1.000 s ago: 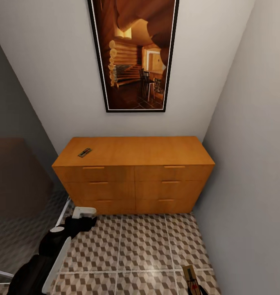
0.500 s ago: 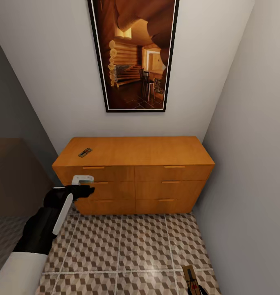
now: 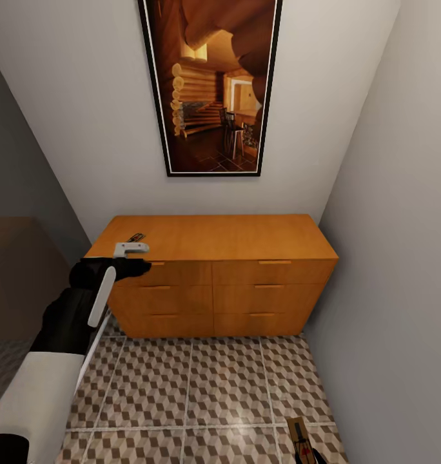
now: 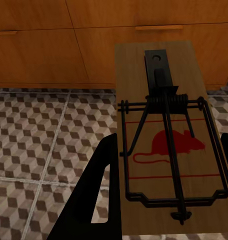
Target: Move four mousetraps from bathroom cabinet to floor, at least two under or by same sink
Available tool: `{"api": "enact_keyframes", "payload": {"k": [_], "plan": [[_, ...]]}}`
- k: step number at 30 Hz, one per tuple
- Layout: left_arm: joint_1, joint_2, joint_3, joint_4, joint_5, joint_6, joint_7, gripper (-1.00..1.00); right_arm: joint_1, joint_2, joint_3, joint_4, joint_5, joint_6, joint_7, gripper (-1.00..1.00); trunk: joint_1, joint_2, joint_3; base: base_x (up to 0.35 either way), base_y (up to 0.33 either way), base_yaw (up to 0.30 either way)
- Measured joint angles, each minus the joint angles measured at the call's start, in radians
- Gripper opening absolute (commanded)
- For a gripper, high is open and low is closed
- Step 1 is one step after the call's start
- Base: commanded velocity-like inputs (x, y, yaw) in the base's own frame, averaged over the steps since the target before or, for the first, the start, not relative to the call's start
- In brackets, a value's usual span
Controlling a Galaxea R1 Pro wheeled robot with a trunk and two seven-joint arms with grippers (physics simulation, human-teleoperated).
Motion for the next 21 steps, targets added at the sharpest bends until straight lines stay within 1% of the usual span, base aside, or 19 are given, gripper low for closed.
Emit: {"api": "enact_keyframes", "payload": {"k": [7,11,19,21], "plan": [[-0.007,-0.005,-0.001,0.005,0.000,0.003,-0.001,1.00,0.000,0.000,0.000,0.000,0.000,0.000,0.000,-1.00,0.000,0.000,0.000,0.000,0.000,0.000],[-0.007,-0.004,-0.003,-0.004,0.002,0.007,-0.005,1.00,0.000,0.002,0.000,0.000,0.000,0.000,0.000,-1.00,0.000,0.000,0.000,0.000,0.000,0.000],[-0.008,0.001,-0.012,-0.073,0.005,0.008,-0.008,1.00,0.000,0.002,0.000,0.000,0.000,0.001,0.000,-1.00,0.000,0.000,0.000,0.000,0.000,0.000],[-0.008,0.003,-0.012,-0.079,0.005,0.009,-0.008,1.00,0.000,0.002,0.000,0.000,0.000,0.006,-0.001,-1.00,0.000,0.000,0.000,0.000,0.000,0.000]]}}
